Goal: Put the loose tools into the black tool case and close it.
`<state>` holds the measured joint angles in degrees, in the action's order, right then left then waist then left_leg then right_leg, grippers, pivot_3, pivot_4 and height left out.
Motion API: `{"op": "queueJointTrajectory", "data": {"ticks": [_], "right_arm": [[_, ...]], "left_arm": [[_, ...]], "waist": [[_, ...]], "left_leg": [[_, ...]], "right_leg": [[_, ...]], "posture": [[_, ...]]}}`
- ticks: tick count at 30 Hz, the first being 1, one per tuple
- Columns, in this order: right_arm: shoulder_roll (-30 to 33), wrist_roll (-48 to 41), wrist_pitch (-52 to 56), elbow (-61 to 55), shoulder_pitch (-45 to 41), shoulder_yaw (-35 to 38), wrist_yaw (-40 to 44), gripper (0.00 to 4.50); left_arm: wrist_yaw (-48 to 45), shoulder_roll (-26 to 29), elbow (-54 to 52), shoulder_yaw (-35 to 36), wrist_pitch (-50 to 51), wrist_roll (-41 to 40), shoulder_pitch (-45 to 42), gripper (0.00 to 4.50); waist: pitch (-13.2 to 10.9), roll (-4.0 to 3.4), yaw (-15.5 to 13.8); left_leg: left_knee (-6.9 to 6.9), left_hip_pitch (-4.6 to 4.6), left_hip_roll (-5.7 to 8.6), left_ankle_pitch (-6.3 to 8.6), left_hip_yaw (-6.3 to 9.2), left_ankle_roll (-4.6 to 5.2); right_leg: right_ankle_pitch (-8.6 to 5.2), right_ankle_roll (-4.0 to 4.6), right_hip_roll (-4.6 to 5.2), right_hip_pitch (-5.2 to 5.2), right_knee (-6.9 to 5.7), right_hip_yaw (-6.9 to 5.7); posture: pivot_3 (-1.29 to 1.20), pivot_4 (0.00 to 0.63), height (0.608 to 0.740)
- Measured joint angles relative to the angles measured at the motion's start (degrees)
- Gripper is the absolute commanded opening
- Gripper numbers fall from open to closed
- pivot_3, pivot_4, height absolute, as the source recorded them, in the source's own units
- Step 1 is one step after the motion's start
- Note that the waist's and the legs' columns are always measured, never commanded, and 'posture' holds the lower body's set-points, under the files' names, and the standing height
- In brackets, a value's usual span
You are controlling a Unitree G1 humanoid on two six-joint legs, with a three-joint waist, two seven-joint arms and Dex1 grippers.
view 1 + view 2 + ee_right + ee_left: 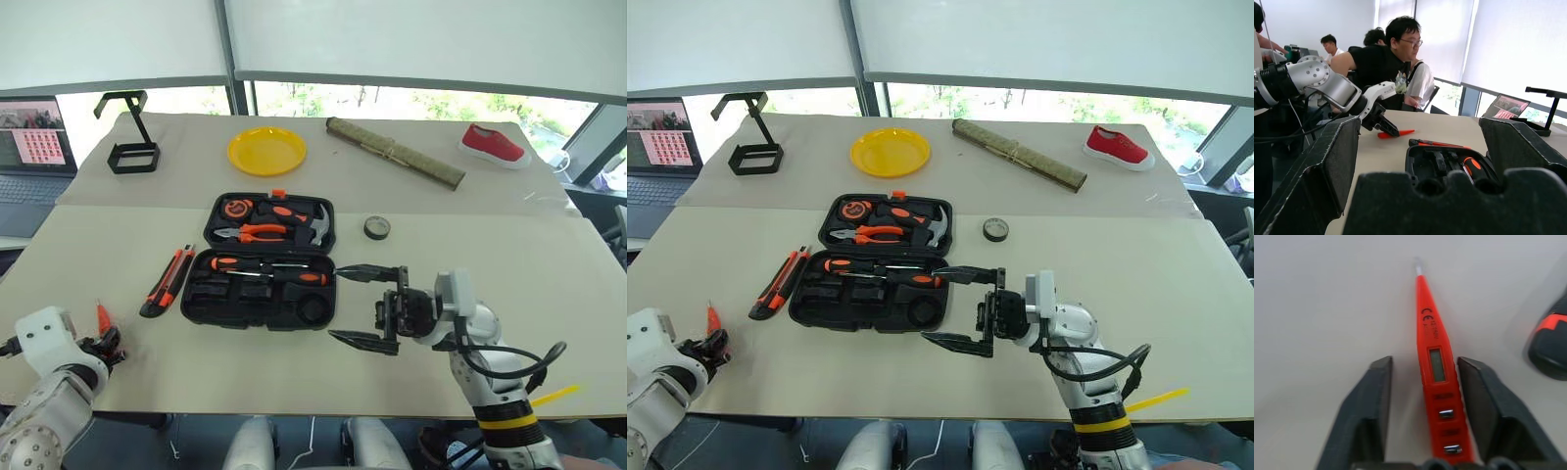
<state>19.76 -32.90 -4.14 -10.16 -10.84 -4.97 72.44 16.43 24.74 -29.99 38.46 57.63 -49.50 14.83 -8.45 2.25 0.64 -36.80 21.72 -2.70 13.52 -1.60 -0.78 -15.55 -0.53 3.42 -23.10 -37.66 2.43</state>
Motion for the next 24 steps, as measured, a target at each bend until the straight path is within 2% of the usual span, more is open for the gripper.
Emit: {"op": "queueJointTrajectory", "data": {"ticks": [1,2,6,8,10,13,15,18,20,24], "right_arm": [[0.1,0.0,0.0,0.0,0.1,0.0,0.0,4.5],[0.2,0.0,0.0,-0.1,0.3,0.0,0.0,4.5],[0.8,0.0,0.0,-0.4,1.2,0.0,0.0,4.5],[1.5,0.0,0.0,-0.5,1.6,0.4,0.0,4.5],[2.1,-0.1,0.0,-0.7,1.9,1.1,-0.3,4.5],[4.1,-1.0,1.4,-2.4,2.5,2.0,-1.3,4.5],[6.2,-1.4,3.1,-3.6,2.9,3.4,-2.5,4.5],[9.0,-1.6,5.0,-4.4,3.6,4.7,-3.7,4.5],[9.3,-1.5,5.9,-4.8,4.0,5.1,-4.6,4.5],[9.5,-1.5,7.0,-5.9,4.7,5.3,-6.3,4.5]], "left_arm": [[-0.1,0.0,0.0,0.1,0.0,0.1,0.1,0.57],[-0.4,-0.1,0.1,0.2,0.0,0.5,0.1,0.47],[-4.2,0.6,2.0,1.8,-2.5,2.1,0.5,0.47],[-11.3,1.9,5.2,1.9,-8.6,4.4,0.8,0.47],[-19.4,5.4,6.8,2.0,-13.7,5.6,0.5,0.47],[-38.7,14.9,9.5,0.6,-24.6,7.8,-1.8,0.47],[-53.8,23.0,11.6,-3.7,-32.1,10.2,-4.2,0.47],[-71.3,30.5,16.8,-13.8,-40.1,14.4,-11.0,0.47],[-78.9,32.6,21.9,-20.9,-43.6,18.2,-17.2,0.47],[-87.6,32.9,32.8,-32.6,-50.7,26.9,-29.2,0.47]], "waist": [[0.0,0.0,0.0],[0.0,-0.01,0.0],[0.0,-0.06,0.1],[0.0,0.11,0.1],[-0.1,0.36,0.1],[-0.1,0.4,-0.5],[-0.1,0.3,-0.9],[-0.2,0.05,-1.0],[-0.2,0.06,-0.9],[-0.2,0.08,-0.2]], "left_leg": [[0.0,0.0,0.0,0.0,0.0,0.0],[0.0,0.0,0.0,0.0,-0.01,0.0],[0.0,0.0,0.0,0.0,-0.1,0.0],[0.0,0.05,-0.04,-0.01,-0.26,-0.01],[-0.03,0.15,-0.1,-0.01,-0.26,-0.02],[-0.07,0.27,-0.05,-0.03,-0.3,-0.06],[-0.07,0.28,-0.02,-0.04,-0.41,-0.07],[-0.03,0.35,-0.06,-0.04,-0.56,-0.07],[-0.03,0.44,-0.1,-0.04,-0.55,-0.06],[-0.04,0.59,-0.14,-0.01,-0.49,-0.01]], "right_leg": [[0.0,0.0,0.0,0.0,0.0,0.0],[0.0,0.0,-0.01,0.0,0.0,0.0],[-0.01,0.01,-0.04,-0.01,-0.01,-0.01],[-0.03,0.05,-0.12,-0.04,-0.01,-0.08],[-0.04,0.1,-0.17,-0.09,0.01,-0.15],[-0.04,0.09,-0.09,-0.11,0.1,-0.23],[-0.03,0.07,-0.02,-0.09,0.21,-0.21],[0.02,-0.04,-0.06,-0.07,0.54,-0.14],[0.03,-0.06,-0.16,-0.14,0.55,-0.14],[0.06,-0.11,-0.25,-0.23,0.53,-0.14]], "posture": [[0.0,0.15,0.74],[0.0,0.15,0.74],[0.0,0.15,0.74],[0.0,0.15,0.74],[0.0,0.15,0.74],[0.0,0.15,0.74],[0.0,0.15,0.74],[0.0,0.15,0.74],[0.0,0.15,0.74],[0.0,0.15,0.74]]}}
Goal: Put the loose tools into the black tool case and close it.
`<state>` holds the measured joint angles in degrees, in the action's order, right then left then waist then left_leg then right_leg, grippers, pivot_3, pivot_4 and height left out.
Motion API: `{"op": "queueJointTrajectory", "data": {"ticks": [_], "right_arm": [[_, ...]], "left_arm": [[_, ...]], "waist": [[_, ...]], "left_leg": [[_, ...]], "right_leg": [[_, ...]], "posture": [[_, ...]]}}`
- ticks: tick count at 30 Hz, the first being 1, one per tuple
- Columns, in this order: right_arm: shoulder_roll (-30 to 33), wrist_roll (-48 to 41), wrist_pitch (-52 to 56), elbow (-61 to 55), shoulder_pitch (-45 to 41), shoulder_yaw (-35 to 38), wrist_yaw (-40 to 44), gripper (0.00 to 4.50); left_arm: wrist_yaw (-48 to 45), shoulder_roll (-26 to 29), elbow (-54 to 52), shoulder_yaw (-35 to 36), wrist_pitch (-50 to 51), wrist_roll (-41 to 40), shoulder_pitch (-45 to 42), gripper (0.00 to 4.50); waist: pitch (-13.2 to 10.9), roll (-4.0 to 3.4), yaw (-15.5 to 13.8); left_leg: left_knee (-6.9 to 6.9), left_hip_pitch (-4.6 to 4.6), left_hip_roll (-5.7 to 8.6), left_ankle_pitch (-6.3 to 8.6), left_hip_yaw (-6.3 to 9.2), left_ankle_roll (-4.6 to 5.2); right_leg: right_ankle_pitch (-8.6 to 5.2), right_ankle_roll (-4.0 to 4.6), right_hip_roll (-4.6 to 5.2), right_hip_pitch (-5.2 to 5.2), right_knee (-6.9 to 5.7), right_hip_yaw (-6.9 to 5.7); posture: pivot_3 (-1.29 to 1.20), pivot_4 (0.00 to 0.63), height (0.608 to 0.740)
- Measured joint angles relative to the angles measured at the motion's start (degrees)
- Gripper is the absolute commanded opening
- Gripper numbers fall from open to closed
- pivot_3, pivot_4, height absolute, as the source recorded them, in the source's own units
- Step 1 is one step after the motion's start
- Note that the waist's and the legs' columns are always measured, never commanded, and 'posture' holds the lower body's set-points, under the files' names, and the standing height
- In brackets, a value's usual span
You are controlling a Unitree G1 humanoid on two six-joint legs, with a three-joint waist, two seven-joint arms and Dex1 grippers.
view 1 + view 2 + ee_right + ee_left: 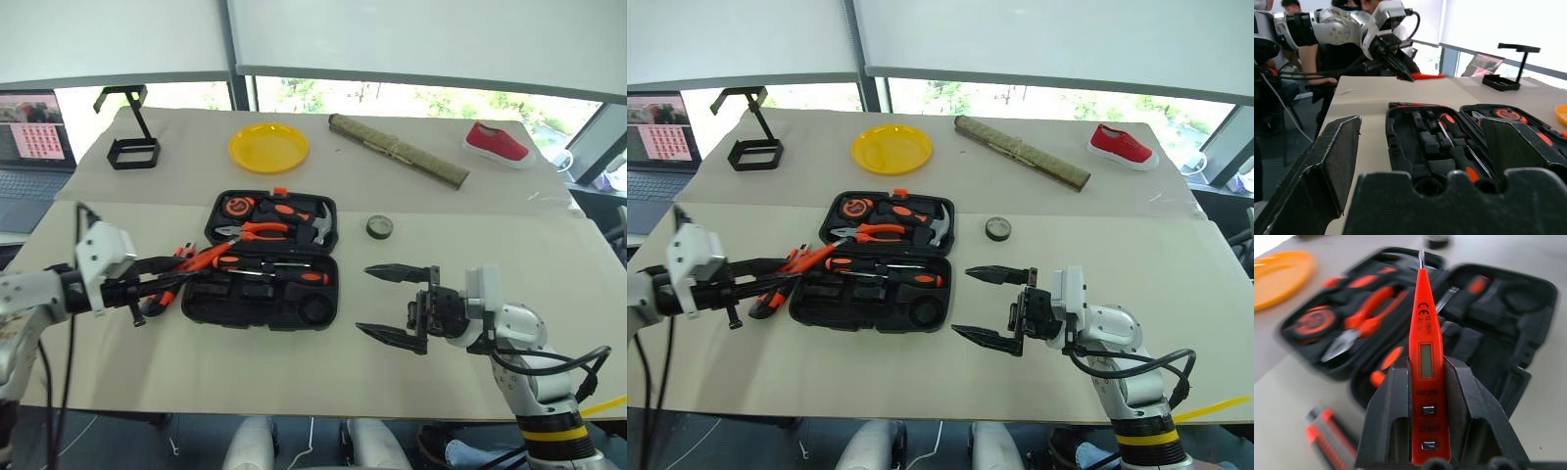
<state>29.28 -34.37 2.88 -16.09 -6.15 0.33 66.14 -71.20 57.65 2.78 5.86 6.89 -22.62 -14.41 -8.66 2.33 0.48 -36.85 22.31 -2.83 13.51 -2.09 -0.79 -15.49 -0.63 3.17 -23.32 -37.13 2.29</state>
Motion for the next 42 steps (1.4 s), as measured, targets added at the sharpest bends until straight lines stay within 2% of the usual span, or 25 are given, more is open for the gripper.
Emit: {"op": "queueJointTrajectory", "data": {"ticks": [3,9,15,26,33,42], "right_arm": [[0.0,0.1,0.7,-2.2,0.3,-0.8,-1.2,4.5],[0.0,0.4,1.3,-4.0,1.3,-1.4,-3.0,4.5],[0.1,0.5,1.3,-4.7,2.4,-1.4,-4.3,4.5],[0.1,1.7,1.0,-4.6,2.4,-1.4,-5.0,4.5],[0.1,1.8,0.6,-4.3,2.4,-1.4,-5.0,4.5],[0.0,2.2,0.5,-4.2,2.3,-1.5,-4.9,4.5]], "left_arm": [[-3.8,-1.4,9.2,-9.1,-5.9,9.1,-10.2,0.47],[-8.3,-5.7,19.6,-15.5,-15.9,15.7,-17.6,0.47],[-10.4,-8.1,23.6,-17.2,-19.7,17.8,-21.2,0.47],[-13.7,-7.2,28.0,-18.3,-24.2,20.4,-23.9,0.47],[-14.1,-7.2,28.4,-19.4,-23.9,22.6,-25.3,0.47],[-13.2,-6.9,26.0,-21.9,-18.6,26.7,-26.4,0.47]], "waist": [[0.0,0.01,-0.2],[0.0,0.04,0.1],[0.0,0.04,0.1],[0.0,0.04,0.2],[0.0,0.03,0.4],[0.1,-0.07,0.7]], "left_leg": [[-0.07,0.07,0.01,0.0,0.01,0.0],[-0.2,0.17,0.01,0.01,0.02,0.02],[-0.32,0.2,0.03,0.02,0.04,0.03],[-0.37,0.15,0.02,0.02,0.05,0.04],[-0.37,0.01,0.01,0.02,0.05,0.04],[-0.38,-0.31,0.01,0.02,-0.02,0.05]], "right_leg": [[0.02,-0.04,-0.02,-0.02,0.02,0.02],[0.02,-0.11,0.0,-0.04,0.02,0.03],[0.04,-0.17,0.01,-0.04,-0.02,0.04],[0.04,-0.17,0.0,0.0,-0.07,0.04],[0.04,-0.17,-0.02,0.11,-0.12,0.06],[0.01,-0.16,-0.06,0.19,-0.51,0.23]], "posture": [[0.0,0.15,0.74],[0.0,0.15,0.74],[0.0,0.15,0.74],[0.0,0.15,0.74],[0.0,0.15,0.74],[0.0,0.15,0.74]]}}
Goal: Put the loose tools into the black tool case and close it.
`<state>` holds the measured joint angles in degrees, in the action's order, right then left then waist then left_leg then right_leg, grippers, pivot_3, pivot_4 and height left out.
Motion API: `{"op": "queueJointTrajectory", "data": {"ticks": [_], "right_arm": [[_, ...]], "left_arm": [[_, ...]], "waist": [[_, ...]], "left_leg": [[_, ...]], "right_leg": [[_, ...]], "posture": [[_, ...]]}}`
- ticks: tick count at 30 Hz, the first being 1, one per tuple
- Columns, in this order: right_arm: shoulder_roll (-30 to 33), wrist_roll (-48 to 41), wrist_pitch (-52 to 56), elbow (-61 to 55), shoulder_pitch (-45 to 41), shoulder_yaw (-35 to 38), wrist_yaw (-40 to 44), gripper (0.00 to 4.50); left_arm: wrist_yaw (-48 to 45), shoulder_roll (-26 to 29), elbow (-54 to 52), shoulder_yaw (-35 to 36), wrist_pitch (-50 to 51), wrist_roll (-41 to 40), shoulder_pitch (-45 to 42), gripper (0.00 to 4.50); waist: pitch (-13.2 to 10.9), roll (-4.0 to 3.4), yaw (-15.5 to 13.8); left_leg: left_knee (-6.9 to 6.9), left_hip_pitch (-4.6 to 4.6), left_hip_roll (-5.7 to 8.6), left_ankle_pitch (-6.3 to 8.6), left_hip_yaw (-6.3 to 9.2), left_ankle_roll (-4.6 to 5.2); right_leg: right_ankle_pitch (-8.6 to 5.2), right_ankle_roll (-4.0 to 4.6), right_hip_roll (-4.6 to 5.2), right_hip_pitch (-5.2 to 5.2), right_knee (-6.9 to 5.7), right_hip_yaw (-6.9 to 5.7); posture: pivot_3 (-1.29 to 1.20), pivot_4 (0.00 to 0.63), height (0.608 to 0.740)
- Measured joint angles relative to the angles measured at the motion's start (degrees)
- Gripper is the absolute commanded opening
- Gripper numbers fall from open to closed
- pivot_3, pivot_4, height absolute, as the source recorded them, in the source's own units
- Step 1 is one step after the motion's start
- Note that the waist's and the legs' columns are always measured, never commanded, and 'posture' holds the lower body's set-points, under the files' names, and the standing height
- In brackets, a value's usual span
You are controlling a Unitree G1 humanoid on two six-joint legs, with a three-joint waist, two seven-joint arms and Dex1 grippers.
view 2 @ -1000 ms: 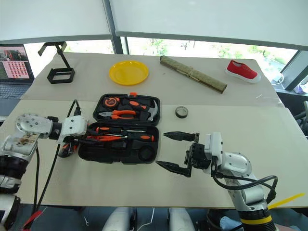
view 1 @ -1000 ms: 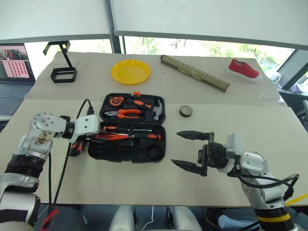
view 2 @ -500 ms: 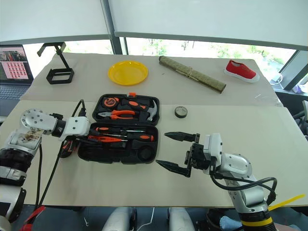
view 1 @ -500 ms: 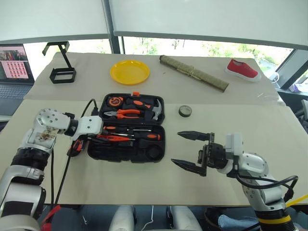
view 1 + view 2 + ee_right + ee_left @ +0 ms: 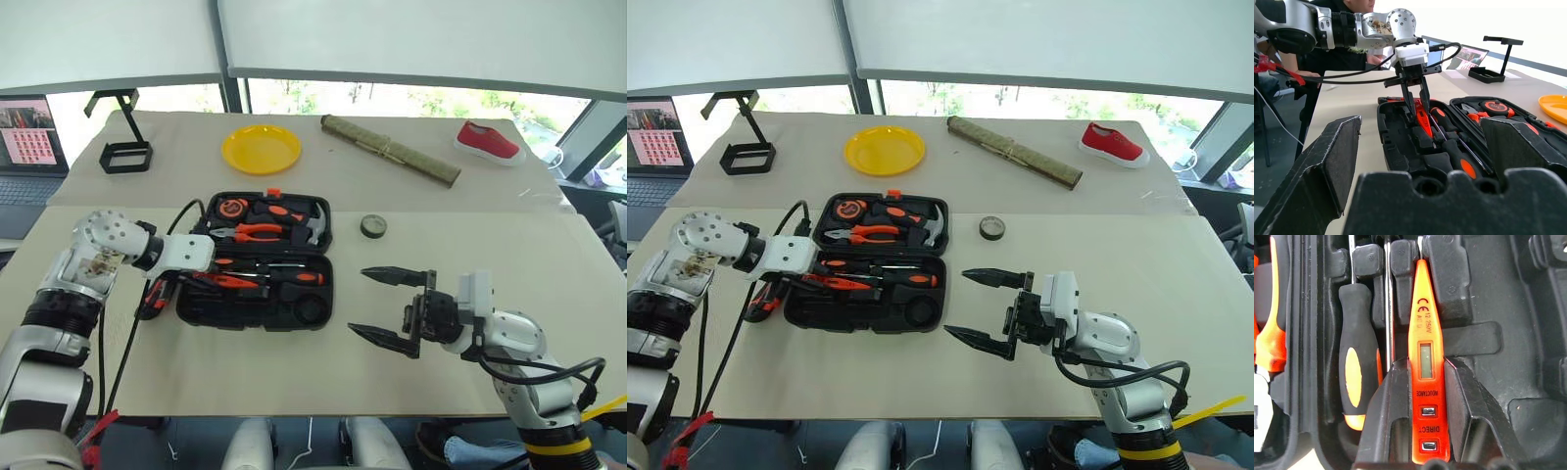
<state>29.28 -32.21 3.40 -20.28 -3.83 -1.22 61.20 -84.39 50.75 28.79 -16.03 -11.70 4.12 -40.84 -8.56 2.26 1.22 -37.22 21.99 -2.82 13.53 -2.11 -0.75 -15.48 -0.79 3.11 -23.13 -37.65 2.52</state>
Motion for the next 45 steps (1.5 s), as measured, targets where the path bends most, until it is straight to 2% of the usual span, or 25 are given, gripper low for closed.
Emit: {"op": "queueJointTrajectory", "data": {"ticks": [2,5,7,13,17,18,20,22,25,26,31,35,45], "right_arm": [[-0.1,0.0,0.0,0.1,0.0,0.0,0.0,4.5],[-0.2,0.0,0.0,0.1,-0.2,0.0,0.0,4.5],[-0.2,0.0,0.0,0.2,-0.2,0.0,0.0,4.5],[0.2,-0.1,0.0,0.6,-0.2,0.0,0.3,4.5],[0.9,-0.2,0.3,0.6,0.1,0.0,0.7,4.5],[0.9,-0.3,0.4,0.6,0.2,0.0,0.6,4.5],[0.9,-0.4,0.5,0.5,0.2,0.0,0.4,4.5],[0.9,-0.5,0.6,0.5,0.1,-0.1,0.0,4.5],[0.8,-0.5,0.6,0.5,0.1,-0.2,0.0,4.5],[0.8,-0.5,0.6,0.4,0.1,-0.2,0.0,4.5],[0.8,-0.5,0.6,0.4,0.0,-0.2,-0.2,4.5],[0.8,-0.5,0.7,-0.2,0.1,-0.2,-0.5,4.5],[0.9,-0.5,0.7,-1.6,1.5,-0.2,-1.5,4.5]], "left_arm": [[0.2,0.0,-0.9,0.2,1.9,0.0,0.4,1.48],[1.5,-0.2,-3.2,2.7,6.8,-1.8,2.2,2.38],[1.2,-0.8,-3.3,3.9,6.0,-3.7,3.3,3.03],[-1.9,-3.9,-1.7,9.5,-3.1,-13.4,4.7,3.03],[-0.2,-4.2,-0.6,12.7,-3.9,-15.2,5.1,3.03],[0.0,-4.7,-0.4,13.3,-2.9,-15.8,5.4,2.51],[-0.1,-6.2,0.0,14.1,-1.1,-17.8,6.7,1.93],[-0.2,-7.7,1.9,14.1,-0.8,-18.2,7.5,1.07],[0.0,-8.6,4.5,14.1,-1.1,-18.0,7.5,0.18],[0.2,-8.9,5.3,14.1,-1.4,-17.8,7.4,0.03],[2.5,-11.1,10.0,13.1,-3.4,-15.2,6.0,0.03],[0.8,-11.1,10.2,12.3,-4.9,-14.5,5.9,0.03],[4.4,-9.8,9.9,13.5,-5.1,-13.4,8.7,0.03]], "waist": [[0.0,-0.02,0.0],[0.0,-0.02,0.2],[0.0,-0.02,0.1],[-0.1,0.08,-0.5],[-0.1,0.08,-0.6],[-0.1,0.08,-0.6],[-0.1,0.08,-0.6],[-0.1,0.09,-0.5],[-0.1,0.1,-0.6],[-0.1,0.1,-0.6],[-0.1,0.11,-0.6],[-0.1,0.1,-0.6],[0.0,0.02,-0.2]], "left_leg": [[-0.02,-0.03,0.0,0.0,0.0,0.0],[-0.05,0.03,-0.01,0.0,0.01,0.0],[-0.06,0.08,-0.01,0.0,0.01,0.0],[-0.62,0.61,-0.03,0.04,0.17,0.06],[-0.64,0.62,0.03,0.04,0.18,0.07],[-0.64,0.62,0.03,0.04,0.18,0.07],[-0.64,0.62,0.02,0.04,0.19,0.07],[-0.64,0.62,0.02,0.04,0.2,0.06],[-0.64,0.62,0.02,0.04,0.22,0.07],[-0.64,0.62,0.03,0.04,0.22,0.06],[-0.65,0.64,0.04,0.04,0.22,0.07],[-0.65,0.63,0.04,0.04,0.22,0.06],[-0.64,0.2,0.02,0.05,0.19,0.08]], "right_leg": [[0.0,0.01,-0.01,0.0,-0.06,0.01],[-0.01,0.01,-0.02,-0.03,-0.06,0.02],[-0.02,-0.01,0.0,-0.06,-0.05,0.02],[-0.01,-0.01,0.01,-0.3,-0.19,-0.13],[-0.01,-0.06,0.05,-0.27,-0.2,-0.13],[-0.01,-0.06,0.05,-0.27,-0.2,-0.14],[-0.02,-0.06,0.04,-0.27,-0.22,-0.14],[-0.02,-0.07,0.03,-0.27,-0.22,-0.14],[-0.02,-0.06,0.03,-0.27,-0.21,-0.15],[-0.02,-0.06,0.03,-0.27,-0.21,-0.14],[-0.02,-0.07,0.04,-0.27,-0.2,-0.14],[-0.02,-0.06,0.03,-0.27,-0.22,-0.14],[-0.03,-0.06,0.02,0.04,-0.34,-0.07]], "posture": [[0.0,0.15,0.74],[0.0,0.15,0.74],[0.0,0.15,0.74],[0.0,0.15,0.74],[0.0,0.15,0.74],[0.0,0.15,0.74],[0.0,0.15,0.74],[0.0,0.15,0.74],[0.0,0.15,0.74],[0.0,0.15,0.74],[0.0,0.15,0.74],[0.0,0.15,0.74],[0.0,0.15,0.74]]}}
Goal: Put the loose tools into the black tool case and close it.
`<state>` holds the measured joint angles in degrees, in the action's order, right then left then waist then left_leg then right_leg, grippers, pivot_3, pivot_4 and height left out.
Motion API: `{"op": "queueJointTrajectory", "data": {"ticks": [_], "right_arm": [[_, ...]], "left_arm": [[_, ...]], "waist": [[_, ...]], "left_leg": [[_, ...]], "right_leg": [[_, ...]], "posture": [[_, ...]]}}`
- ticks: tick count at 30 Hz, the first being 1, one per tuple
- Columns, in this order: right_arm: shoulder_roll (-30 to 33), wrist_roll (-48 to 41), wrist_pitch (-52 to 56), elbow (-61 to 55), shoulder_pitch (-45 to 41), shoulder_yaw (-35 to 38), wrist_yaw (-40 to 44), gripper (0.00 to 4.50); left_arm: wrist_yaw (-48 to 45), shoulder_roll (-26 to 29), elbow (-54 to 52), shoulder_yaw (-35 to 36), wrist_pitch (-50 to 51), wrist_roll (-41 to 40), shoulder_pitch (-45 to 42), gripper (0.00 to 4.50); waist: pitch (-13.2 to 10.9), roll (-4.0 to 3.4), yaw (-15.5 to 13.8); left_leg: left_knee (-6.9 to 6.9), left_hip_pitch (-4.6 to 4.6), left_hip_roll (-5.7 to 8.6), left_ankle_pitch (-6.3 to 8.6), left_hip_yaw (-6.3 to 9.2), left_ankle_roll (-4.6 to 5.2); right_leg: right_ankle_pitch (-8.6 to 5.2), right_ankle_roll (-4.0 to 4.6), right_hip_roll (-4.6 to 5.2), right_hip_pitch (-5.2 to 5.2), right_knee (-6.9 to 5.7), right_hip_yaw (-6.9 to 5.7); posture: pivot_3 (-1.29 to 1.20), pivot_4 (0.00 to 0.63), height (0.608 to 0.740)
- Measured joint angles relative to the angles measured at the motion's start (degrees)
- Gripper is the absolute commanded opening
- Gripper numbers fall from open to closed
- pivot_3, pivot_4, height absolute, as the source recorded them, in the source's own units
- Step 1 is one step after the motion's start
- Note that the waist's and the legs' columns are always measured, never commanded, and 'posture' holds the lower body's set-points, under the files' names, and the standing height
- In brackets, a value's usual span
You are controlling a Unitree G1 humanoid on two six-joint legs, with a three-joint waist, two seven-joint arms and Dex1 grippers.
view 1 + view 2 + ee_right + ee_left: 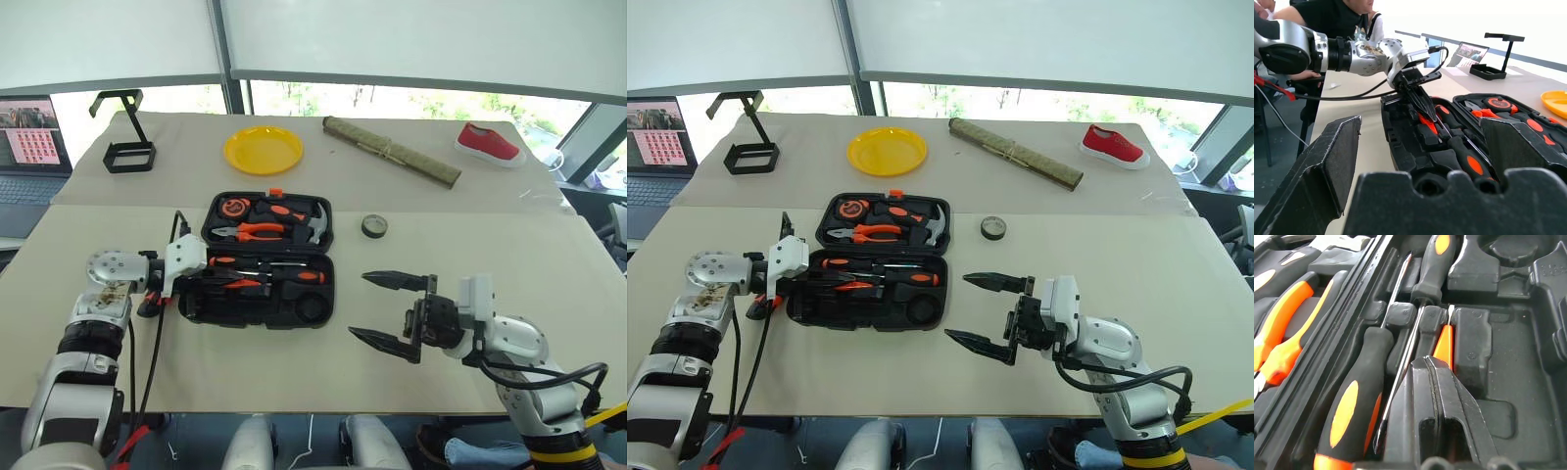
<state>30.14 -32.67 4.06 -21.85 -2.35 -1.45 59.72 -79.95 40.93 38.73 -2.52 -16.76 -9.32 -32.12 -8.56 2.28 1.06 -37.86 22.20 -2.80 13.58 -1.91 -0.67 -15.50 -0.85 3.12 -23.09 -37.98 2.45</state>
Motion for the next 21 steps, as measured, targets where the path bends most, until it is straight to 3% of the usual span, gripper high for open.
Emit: {"op": "queueJointTrajectory", "data": {"ticks": [4,7,12,16,18,21], "right_arm": [[-0.4,0.0,-0.1,0.6,-1.7,0.0,0.0,4.5],[-1.3,-0.4,-0.2,1.4,-2.6,0.2,0.1,4.5],[-1.3,-2.6,0.0,1.8,-2.4,1.0,1.9,4.5],[-2.9,-2.3,-2.0,2.5,-1.2,0.7,3.1,4.5],[-4.0,-1.6,-3.7,3.1,-0.7,0.6,3.3,4.5],[-5.3,-0.6,-6.7,3.3,0.4,0.2,3.9,4.5]], "left_arm": [[2.4,0.9,-5.9,4.6,5.0,-4.4,5.7,0.03],[6.3,1.5,-15.2,10.8,11.4,-9.8,13.7,0.77],[15.6,3.4,-33.0,29.0,18.9,-16.5,34.7,2.56],[22.3,-0.4,-38.9,41.7,21.0,-17.9,49.9,3.96],[25.0,-3.1,-38.9,45.7,22.4,-18.1,55.4,4.46],[27.1,-5.0,-39.0,49.3,24.3,-19.1,61.0,4.46]], "waist": [[0.0,-0.06,0.3],[0.0,0.01,0.6],[-0.1,0.07,1.3],[-0.1,0.1,1.0],[-0.1,0.14,0.8],[0.0,0.29,-0.1]], "left_leg": [[0.01,0.02,-0.07,0.0,0.0,0.0],[0.01,0.16,-0.1,0.01,0.04,-0.01],[0.04,0.08,-0.16,0.13,0.37,-0.04],[0.04,0.0,-0.11,0.15,0.33,-0.07],[0.04,0.04,-0.06,0.16,0.3,-0.07],[0.04,0.02,-0.07,0.16,0.08,-0.08]], "right_leg": [[0.0,0.01,-0.02,-0.06,-0.03,0.03],[0.0,0.02,0.0,-0.19,-0.02,0.01],[-0.01,-0.01,0.22,-0.11,0.02,0.04],[-0.04,-0.06,0.32,-0.01,0.11,0.03],[-0.05,-0.07,0.3,-0.01,0.1,-0.03],[-0.07,-0.04,0.28,-0.01,0.13,-0.08]], "posture": [[0.0,0.15,0.74],[0.0,0.15,0.74],[0.0,0.15,0.74],[0.0,0.15,0.74],[0.0,0.15,0.74],[0.0,0.15,0.74]]}}
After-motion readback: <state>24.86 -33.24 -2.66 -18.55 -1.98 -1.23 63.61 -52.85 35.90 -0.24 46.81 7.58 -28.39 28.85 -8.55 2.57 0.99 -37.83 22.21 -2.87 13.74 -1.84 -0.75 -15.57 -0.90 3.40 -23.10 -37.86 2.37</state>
